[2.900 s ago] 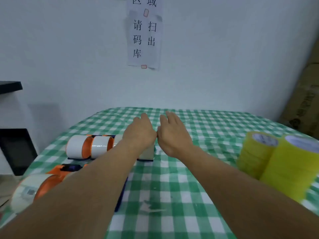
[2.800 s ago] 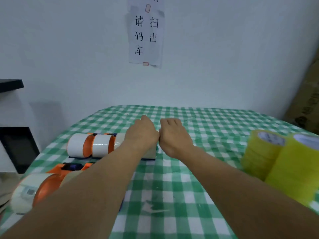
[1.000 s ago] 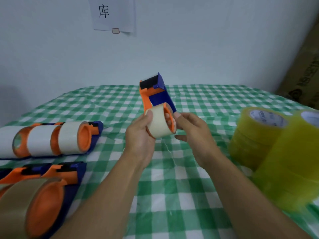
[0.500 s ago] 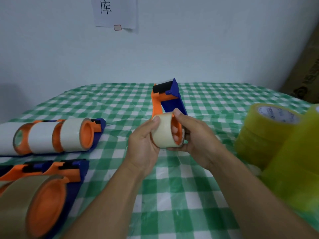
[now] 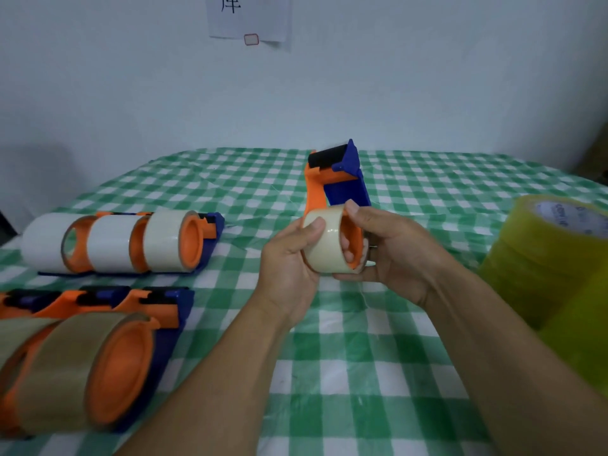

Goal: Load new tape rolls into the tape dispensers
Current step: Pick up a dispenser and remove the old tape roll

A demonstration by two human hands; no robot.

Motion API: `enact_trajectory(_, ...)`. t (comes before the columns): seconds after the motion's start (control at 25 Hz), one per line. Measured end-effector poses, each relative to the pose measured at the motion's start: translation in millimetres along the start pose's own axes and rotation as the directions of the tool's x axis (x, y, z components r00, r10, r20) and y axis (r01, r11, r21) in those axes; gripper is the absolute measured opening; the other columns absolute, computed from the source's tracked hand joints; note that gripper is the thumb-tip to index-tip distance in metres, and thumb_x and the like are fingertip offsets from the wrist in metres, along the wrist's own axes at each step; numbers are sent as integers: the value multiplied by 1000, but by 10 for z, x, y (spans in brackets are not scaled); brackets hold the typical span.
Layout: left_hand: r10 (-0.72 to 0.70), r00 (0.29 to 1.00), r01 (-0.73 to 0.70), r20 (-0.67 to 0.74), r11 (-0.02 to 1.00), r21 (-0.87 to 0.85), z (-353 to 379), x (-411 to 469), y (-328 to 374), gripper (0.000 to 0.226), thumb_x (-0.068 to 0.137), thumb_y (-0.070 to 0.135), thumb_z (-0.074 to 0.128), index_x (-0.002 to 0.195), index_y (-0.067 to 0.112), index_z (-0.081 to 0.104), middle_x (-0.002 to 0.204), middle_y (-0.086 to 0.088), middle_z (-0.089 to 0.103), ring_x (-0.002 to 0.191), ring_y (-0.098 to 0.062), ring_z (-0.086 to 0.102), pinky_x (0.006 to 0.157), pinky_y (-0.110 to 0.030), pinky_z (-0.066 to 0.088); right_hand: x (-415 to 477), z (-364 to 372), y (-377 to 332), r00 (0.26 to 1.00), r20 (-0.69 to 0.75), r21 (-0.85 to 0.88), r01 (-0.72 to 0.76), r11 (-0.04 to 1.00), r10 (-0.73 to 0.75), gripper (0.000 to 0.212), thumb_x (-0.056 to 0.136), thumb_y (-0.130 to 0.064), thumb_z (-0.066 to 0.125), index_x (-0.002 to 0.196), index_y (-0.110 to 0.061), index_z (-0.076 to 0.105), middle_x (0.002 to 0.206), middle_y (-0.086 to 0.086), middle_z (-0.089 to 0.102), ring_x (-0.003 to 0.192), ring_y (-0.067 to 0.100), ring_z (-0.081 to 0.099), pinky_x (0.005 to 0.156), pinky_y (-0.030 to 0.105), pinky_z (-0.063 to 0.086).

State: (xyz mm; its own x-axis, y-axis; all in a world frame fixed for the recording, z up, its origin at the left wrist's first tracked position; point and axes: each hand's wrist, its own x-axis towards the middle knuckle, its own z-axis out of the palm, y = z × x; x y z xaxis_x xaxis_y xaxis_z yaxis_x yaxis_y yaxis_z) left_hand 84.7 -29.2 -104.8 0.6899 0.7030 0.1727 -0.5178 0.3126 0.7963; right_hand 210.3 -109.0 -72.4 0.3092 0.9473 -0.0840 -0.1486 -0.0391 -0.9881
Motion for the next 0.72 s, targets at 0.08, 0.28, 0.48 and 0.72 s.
enact_trajectory(0.08,-12,1000,12,5,1000,7,8,13,-27,27,86,16,58,103,-4,63,71,-15,66,62,-26,63,66,-36,58,-9,-53,36,1000,-11,21,12,1000,-12,33,83,-46,71,85,-14,68,73,6,67,69,19,63,72,43,61)
enact_trajectory(0.28,8,1000,-8,5,999,40,-4,32,-63,33,87,18,58,110,-5,60,82,-14,71,81,-30,67,89,-49,53,-26,-88,67,997,-81,84,13,996,-6,41,72,-43,78,102,-16,76,88,6,74,83,24,69,74,50,62)
enact_trajectory(0.48,65,997,-58,-35,983,173,35,11,-56,31,87,19,62,113,3,67,100,-15,74,90,-27,70,80,-39,60,-34,-75,73,997,-69,54,-36,998,40,60,73,-59,72,115,-16,73,113,12,74,104,33,72,78,50,62)
enact_trajectory(0.72,214,936,-72,-279,893,444,156,-20,-26,34,105,37,44,88,20,69,69,12,72,64,0,66,53,-17,51,-45,-3,141,999,-41,-82,-39,996,35,45,88,-35,74,124,-12,63,117,18,71,97,32,75,74,41,62)
